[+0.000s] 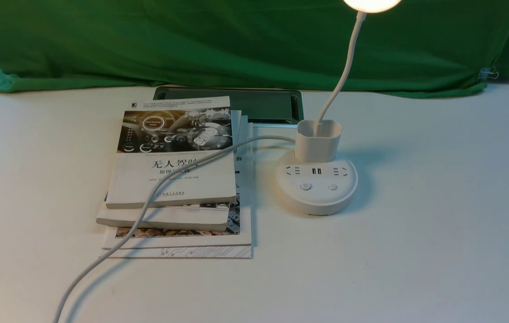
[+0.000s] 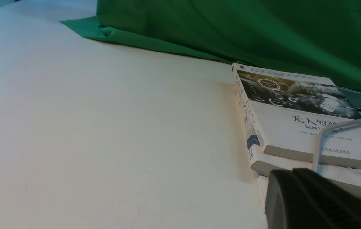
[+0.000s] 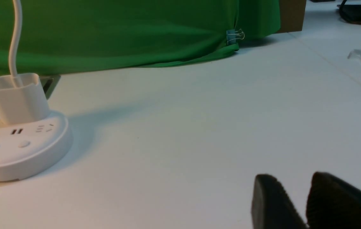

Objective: Turn on the desk lamp on the white desktop with your hand.

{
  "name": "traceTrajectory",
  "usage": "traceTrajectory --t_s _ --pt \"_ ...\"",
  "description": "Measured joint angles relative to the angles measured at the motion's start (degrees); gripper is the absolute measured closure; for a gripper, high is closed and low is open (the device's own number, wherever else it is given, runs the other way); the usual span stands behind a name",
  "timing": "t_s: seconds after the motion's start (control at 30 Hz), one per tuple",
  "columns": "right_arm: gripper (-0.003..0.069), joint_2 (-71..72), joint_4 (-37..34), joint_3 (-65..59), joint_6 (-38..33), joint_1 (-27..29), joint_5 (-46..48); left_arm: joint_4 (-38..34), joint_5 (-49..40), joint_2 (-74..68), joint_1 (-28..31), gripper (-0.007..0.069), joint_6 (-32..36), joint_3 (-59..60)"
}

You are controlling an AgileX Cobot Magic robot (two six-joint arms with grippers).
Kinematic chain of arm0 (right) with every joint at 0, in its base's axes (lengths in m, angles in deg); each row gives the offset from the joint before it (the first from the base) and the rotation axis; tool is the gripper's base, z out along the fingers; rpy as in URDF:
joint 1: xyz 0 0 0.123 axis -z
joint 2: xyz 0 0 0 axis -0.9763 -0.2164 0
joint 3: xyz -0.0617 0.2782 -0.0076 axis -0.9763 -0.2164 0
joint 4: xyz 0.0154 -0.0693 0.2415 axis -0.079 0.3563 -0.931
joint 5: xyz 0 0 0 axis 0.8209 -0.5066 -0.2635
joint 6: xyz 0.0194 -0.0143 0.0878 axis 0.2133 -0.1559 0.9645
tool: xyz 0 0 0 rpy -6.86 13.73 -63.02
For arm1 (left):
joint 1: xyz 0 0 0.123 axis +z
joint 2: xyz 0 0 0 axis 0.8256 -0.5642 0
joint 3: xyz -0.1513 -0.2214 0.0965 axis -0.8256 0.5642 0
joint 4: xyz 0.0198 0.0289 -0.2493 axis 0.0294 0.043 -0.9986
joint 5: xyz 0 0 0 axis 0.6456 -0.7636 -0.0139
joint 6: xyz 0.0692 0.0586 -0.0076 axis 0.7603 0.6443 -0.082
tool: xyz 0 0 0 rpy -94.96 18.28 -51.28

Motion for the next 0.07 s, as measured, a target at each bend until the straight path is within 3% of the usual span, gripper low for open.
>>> traceTrajectory --t_s 0.07 --pt "0.0421 0.0 0.0 0.0 0.0 0.0 0.0 0.0 0.0 0.0 0.0 0.0603 0.0 0.0"
